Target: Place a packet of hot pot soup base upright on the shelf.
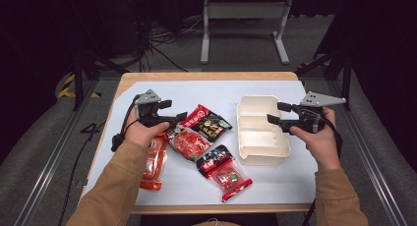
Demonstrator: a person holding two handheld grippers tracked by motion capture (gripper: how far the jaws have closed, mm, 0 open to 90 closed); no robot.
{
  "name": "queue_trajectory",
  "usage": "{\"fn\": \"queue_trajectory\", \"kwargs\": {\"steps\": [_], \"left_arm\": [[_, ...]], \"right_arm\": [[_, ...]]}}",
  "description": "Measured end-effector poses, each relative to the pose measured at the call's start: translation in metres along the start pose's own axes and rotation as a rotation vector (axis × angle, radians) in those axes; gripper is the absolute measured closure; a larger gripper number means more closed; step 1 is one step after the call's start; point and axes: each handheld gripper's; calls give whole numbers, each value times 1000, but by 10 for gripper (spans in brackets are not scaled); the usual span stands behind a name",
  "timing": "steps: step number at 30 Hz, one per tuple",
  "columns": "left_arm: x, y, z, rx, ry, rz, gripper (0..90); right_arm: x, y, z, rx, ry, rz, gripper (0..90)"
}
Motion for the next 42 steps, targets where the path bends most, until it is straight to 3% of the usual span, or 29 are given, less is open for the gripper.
{"fn": "queue_trajectory", "kwargs": {"steps": [12,18,28,35,42], "left_arm": [[-34,-10,17,-9,-47,-19,248],[-50,-17,23,18,-61,-26,270],[-67,-21,33,5,-92,-23,277],[-93,-30,27,52,-175,-16,368],[-102,-36,21,85,-223,-20,433]], "right_arm": [[8,4,-7,-16,-12,-3,390],[16,5,-12,-16,-9,-22,393],[22,6,-16,-24,1,-34,393],[18,5,-15,-31,-22,-25,382],[17,5,-15,-31,-30,-27,382]]}}
Point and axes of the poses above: each handheld gripper's, and its own axes: x roughly backward along the jaws, z roughly out of its top, y roughly to its right, and after that the axes turned 15 degrees about -y, right-handed
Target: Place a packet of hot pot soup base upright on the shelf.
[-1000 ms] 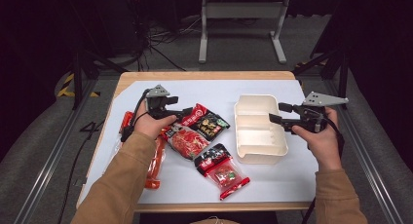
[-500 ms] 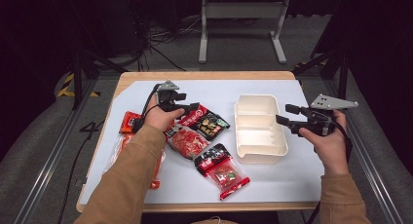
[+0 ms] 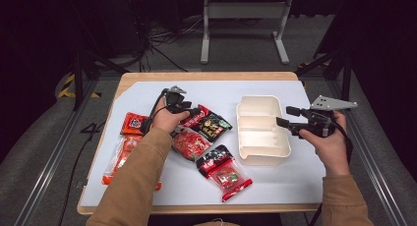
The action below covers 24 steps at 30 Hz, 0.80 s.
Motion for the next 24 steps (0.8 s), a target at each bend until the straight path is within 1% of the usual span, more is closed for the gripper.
{"fn": "queue_trajectory", "kwargs": {"steps": [2,3,5,7,8,11,12,13,17,19,20,21,22,23,24], "left_arm": [[-2,-1,-1,4,-4,-4,436],[-3,-2,-1,17,-9,-14,436],[-6,-4,-3,37,-33,-23,456],[-6,-5,-3,34,-40,-25,483],[-7,-4,-4,48,-49,-32,483],[-10,-4,-3,54,-72,-37,500],[-12,-4,-3,71,-76,-44,498],[-12,-4,-3,76,-89,-50,492],[-13,-5,-4,92,-108,-59,524],[-14,-5,-4,92,-114,-60,531],[-14,-6,-5,93,-128,-56,550],[-14,-6,-5,93,-128,-56,555],[-16,-5,-5,102,-145,-54,569],[-16,-5,-5,102,-145,-54,594],[-19,-5,-7,104,-175,-31,631]], "right_arm": [[0,0,0,-1,0,0,381],[0,0,0,-1,0,0,381],[0,0,0,-2,6,-1,371],[0,1,0,-4,10,-1,368],[0,1,0,-4,11,-1,366],[-1,0,0,-2,10,-3,364],[-1,0,0,-2,10,-2,363],[-1,0,0,0,8,-3,363],[-2,0,0,2,9,2,360],[-2,0,0,4,9,1,360],[-2,-1,0,3,3,1,359],[-3,-1,0,2,4,4,358],[-3,-1,0,2,2,3,357],[-3,-1,0,1,3,4,357],[-3,-1,0,1,3,4,357]]}}
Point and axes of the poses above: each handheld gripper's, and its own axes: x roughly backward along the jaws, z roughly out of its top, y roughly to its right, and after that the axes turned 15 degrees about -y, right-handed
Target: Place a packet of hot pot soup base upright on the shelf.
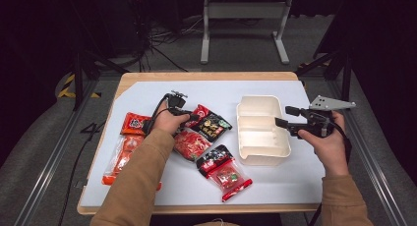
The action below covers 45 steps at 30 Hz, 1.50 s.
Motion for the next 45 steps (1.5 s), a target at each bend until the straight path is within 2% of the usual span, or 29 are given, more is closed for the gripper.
{"fn": "queue_trajectory", "kwargs": {"steps": [1,5,7,8,10,19,25,29,35,37,38,41,43,45], "left_arm": [[-1,0,0,-3,-13,15,682],[-2,-3,-1,14,-12,10,750],[-1,-2,-1,10,-7,22,804],[1,0,0,-11,-6,42,832],[3,1,0,-9,-8,48,859],[11,5,0,-1,-8,62,879],[22,11,-1,-21,8,88,880],[36,19,-2,-28,53,68,882],[55,28,-5,-40,110,70,882],[61,33,-8,-54,121,94,880],[68,40,-10,-69,147,101,880],[81,50,-17,-96,191,113,879],[84,53,-18,-103,200,117,879],[91,61,-24,-129,229,138,879]], "right_arm": [[0,0,0,2,1,0,357],[-1,-1,0,3,-3,0,356],[-1,-1,0,6,-3,-1,357],[-1,-1,1,4,-3,1,357],[-1,-1,1,5,-4,1,357],[-1,-1,0,4,2,0,374],[0,0,0,-2,5,-1,384],[1,1,0,-4,11,0,392],[2,0,0,-5,13,4,399],[2,0,0,-6,13,4,402],[2,0,0,-6,14,5,403],[2,-1,0,-9,14,6,406],[2,-1,1,-9,15,9,407],[2,-3,1,0,14,6,408]]}}
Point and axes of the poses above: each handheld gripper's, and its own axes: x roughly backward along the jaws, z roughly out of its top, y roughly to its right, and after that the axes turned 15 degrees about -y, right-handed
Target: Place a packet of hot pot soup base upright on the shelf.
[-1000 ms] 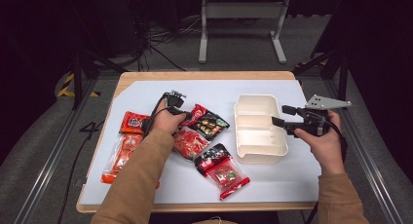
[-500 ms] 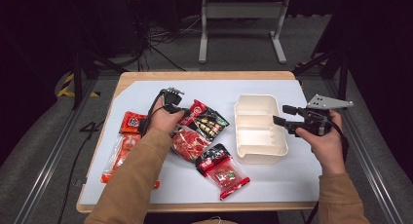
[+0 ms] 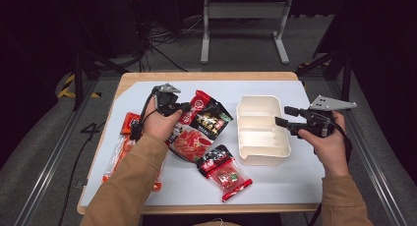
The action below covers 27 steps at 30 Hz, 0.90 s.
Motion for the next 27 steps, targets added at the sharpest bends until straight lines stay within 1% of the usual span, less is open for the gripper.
{"fn": "queue_trajectory", "kwargs": {"steps": [2,5,6,9,10,12,14,15,16,17,18,19,21,22,25,27], "left_arm": [[10,8,-4,-29,33,10,879],[23,16,-11,-51,75,13,880],[28,20,-14,-43,96,13,880],[38,25,-20,-52,155,21,883],[41,26,-22,-57,166,20,885],[47,29,-25,-60,193,31,887],[51,32,-27,-71,216,45,889],[54,33,-29,-77,227,46,890],[54,33,-29,-77,227,46,890],[56,34,-30,-81,241,46,891],[59,36,-33,-81,254,35,891],[59,36,-33,-81,254,35,892],[61,37,-37,-80,270,24,892],[63,36,-40,-81,282,14,892],[65,36,-44,-78,289,5,892],[67,37,-48,-85,294,2,892]], "right_arm": [[0,-1,1,1,0,2,411],[1,-2,1,-1,3,7,415],[0,-3,1,-1,2,5,415],[-1,-5,3,11,-2,8,420],[-1,-6,3,12,-3,9,422],[-2,-8,4,13,-4,12,424],[-2,-8,4,17,-6,12,426],[-3,-9,4,17,-8,12,426],[-3,-9,5,21,-8,12,427],[-4,-10,5,22,-8,14,428],[-4,-11,5,23,-8,20,429],[-4,-11,5,23,-8,20,429],[-5,-14,6,30,-7,30,434],[-6,-17,8,44,-2,44,454],[-8,-22,10,63,15,68,471],[-10,-27,12,78,41,85,476]]}}
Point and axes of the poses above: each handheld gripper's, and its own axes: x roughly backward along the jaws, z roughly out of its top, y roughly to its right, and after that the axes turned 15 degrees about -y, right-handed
